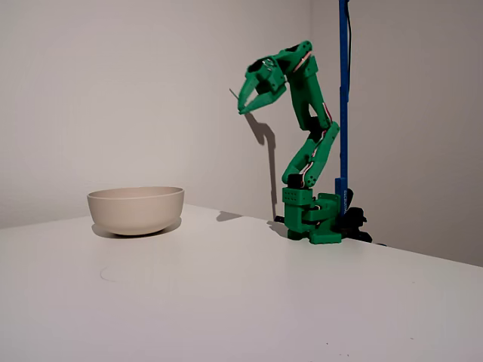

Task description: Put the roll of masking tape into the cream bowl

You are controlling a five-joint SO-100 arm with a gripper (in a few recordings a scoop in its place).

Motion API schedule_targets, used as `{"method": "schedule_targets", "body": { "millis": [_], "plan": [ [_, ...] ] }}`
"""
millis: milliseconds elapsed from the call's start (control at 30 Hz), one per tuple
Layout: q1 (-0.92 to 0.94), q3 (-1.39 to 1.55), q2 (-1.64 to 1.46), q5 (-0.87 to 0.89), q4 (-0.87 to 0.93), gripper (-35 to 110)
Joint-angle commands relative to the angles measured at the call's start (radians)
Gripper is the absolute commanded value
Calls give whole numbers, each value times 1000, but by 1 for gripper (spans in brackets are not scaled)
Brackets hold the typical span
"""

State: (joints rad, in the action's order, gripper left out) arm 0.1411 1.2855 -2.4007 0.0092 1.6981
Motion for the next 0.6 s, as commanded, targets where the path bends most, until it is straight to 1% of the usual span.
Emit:
{"method": "schedule_targets", "body": {
  "millis": [0, 300, 567],
  "plan": [
    [-41, 276, -190, -8, -57, -8],
    [-63, 796, -500, -52, -199, -8],
    [-107, 1088, -727, -49, -225, -8]
  ]
}}
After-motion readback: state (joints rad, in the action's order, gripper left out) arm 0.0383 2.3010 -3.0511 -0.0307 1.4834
